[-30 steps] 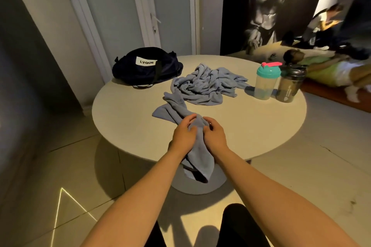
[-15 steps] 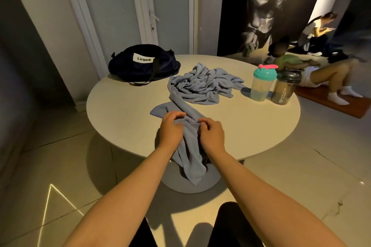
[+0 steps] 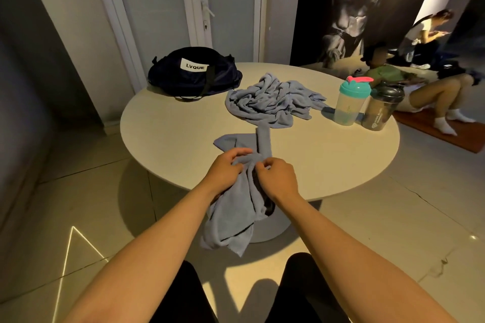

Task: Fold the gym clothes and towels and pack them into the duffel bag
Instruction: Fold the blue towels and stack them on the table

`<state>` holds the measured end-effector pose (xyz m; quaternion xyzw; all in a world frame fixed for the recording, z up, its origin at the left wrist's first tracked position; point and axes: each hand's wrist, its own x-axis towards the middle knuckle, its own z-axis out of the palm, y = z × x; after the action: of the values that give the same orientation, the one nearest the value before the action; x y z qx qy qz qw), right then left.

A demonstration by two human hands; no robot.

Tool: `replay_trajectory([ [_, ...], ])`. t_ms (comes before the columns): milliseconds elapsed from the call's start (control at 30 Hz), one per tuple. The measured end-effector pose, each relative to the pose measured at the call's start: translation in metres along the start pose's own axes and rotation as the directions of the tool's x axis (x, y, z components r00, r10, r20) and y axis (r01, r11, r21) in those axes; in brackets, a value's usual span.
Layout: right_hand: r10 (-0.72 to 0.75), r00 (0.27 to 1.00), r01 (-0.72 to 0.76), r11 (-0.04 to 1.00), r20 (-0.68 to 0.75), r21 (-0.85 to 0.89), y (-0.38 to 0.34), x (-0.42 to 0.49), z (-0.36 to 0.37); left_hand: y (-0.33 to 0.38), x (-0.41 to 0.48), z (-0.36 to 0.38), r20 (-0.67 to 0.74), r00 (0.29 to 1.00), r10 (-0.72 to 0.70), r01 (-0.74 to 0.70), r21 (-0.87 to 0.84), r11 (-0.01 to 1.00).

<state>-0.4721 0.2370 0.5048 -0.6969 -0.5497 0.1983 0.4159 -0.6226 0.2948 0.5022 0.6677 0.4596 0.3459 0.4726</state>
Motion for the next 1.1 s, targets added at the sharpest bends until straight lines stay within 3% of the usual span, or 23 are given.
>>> replay_trajectory([
  [100,-0.24,0.962,0.223,0.966,-0.13,-0.128,0.006,0.002,-0.003,0.002,-0.008,0.001,0.115,0.993,-0.007,0.013,-0.049,0.999],
  [167,-0.329,0.944,0.326,0.931,0.007,-0.165,0.013,0.009,-0.002,0.0,-0.009,-0.001,0.16,0.987,0.021,-0.023,0.009,1.0],
  [233,-0.222,0.95,0.271,0.936,0.22,-0.226,0.013,0.012,-0.002,-0.005,-0.006,-0.004,0.111,0.992,0.06,-0.073,0.121,0.99],
  [300,-0.1,0.951,0.22,0.886,0.294,-0.408,0.012,0.014,-0.002,-0.009,-0.002,-0.005,0.008,0.996,0.09,-0.089,0.277,0.957],
  [433,0.038,0.965,0.136,0.771,0.258,-0.623,0.01,0.019,-0.023,-0.005,0.009,-0.004,-0.181,0.977,0.111,-0.038,0.363,0.931],
  [533,0.073,0.99,0.025,0.744,0.118,-0.668,0.014,0.024,-0.043,0.003,0.021,-0.004,-0.231,0.97,0.082,0.03,0.444,0.896],
  [600,-0.051,0.996,0.082,0.801,0.068,-0.594,0.014,0.029,-0.044,0.012,0.026,-0.001,-0.214,0.974,0.074,0.045,0.504,0.863],
  [700,-0.096,0.919,0.186,0.961,0.383,-0.205,0.007,0.032,-0.039,0.028,0.027,0.009,-0.133,0.982,0.133,-0.043,0.532,0.846],
  [767,-0.034,0.868,0.056,0.998,0.495,-0.03,0.003,0.027,-0.038,0.038,0.025,0.011,-0.132,0.976,0.173,-0.072,0.555,0.829],
  [833,-0.016,0.896,-0.036,0.993,0.443,0.108,0.003,0.024,-0.043,0.041,0.024,0.005,-0.177,0.959,0.22,-0.074,0.594,0.801],
  [933,0.078,0.966,-0.139,0.96,0.245,0.243,-0.009,0.03,-0.066,0.044,0.023,-0.007,-0.229,0.94,0.252,-0.055,0.627,0.777],
  [967,0.131,0.97,-0.168,0.97,0.204,0.173,-0.014,0.035,-0.074,0.046,0.025,-0.007,-0.227,0.942,0.245,-0.053,0.624,0.78],
  [1033,0.185,0.966,-0.153,0.972,0.18,-0.18,-0.02,0.048,-0.081,0.048,0.032,-0.001,-0.194,0.953,0.232,-0.052,0.651,0.757],
  [1100,0.23,0.951,-0.107,0.871,0.206,-0.48,-0.022,0.055,-0.076,0.046,0.043,0.006,-0.129,0.976,0.175,-0.033,0.708,0.706],
])
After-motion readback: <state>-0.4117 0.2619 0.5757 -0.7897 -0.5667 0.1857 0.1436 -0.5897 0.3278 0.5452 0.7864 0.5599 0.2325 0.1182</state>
